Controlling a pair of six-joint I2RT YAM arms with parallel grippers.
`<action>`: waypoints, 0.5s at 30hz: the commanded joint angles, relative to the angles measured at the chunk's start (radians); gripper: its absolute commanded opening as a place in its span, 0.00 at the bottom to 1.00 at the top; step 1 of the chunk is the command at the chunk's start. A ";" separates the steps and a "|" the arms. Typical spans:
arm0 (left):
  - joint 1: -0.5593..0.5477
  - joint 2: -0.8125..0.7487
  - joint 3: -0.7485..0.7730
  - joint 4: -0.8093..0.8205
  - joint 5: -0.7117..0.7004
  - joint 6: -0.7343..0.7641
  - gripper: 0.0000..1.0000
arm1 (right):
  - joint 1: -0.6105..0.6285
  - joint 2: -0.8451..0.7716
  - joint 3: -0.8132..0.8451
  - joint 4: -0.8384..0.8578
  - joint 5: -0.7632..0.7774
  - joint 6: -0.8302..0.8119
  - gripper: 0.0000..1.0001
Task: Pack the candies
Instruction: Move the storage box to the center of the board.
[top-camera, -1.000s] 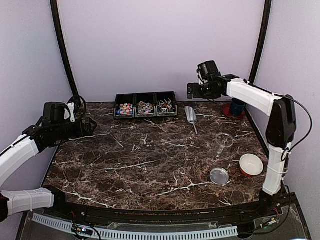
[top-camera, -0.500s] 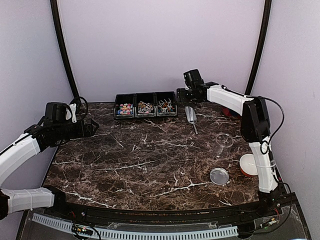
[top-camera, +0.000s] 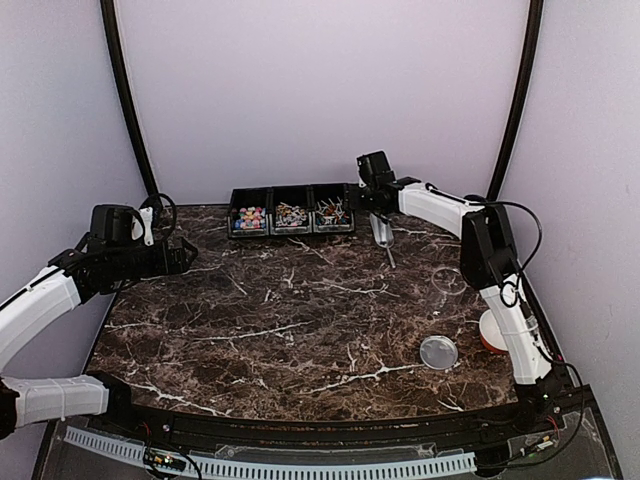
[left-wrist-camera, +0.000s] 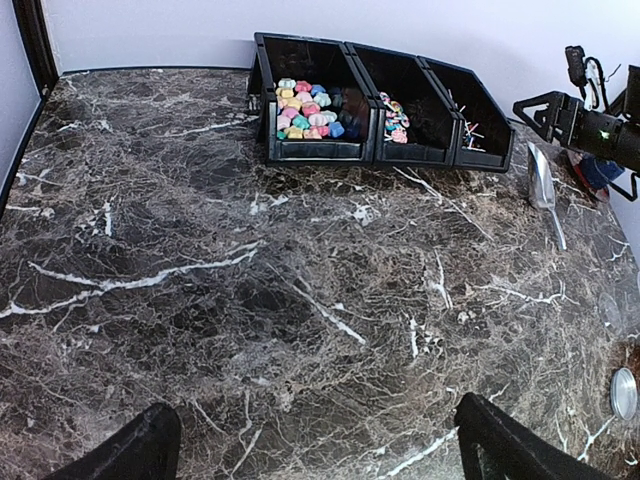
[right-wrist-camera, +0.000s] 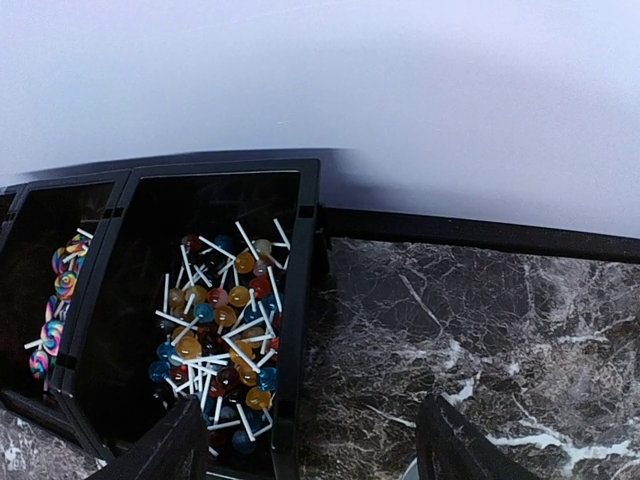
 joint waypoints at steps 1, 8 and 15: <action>0.006 0.001 -0.004 0.015 0.006 0.006 0.99 | 0.009 0.044 0.057 0.061 -0.023 0.008 0.70; 0.006 -0.003 -0.004 0.013 -0.002 0.005 0.99 | 0.008 0.094 0.085 0.038 -0.072 0.028 0.63; 0.007 -0.005 -0.004 0.013 -0.001 0.005 0.99 | 0.011 0.113 0.085 0.022 -0.079 0.037 0.59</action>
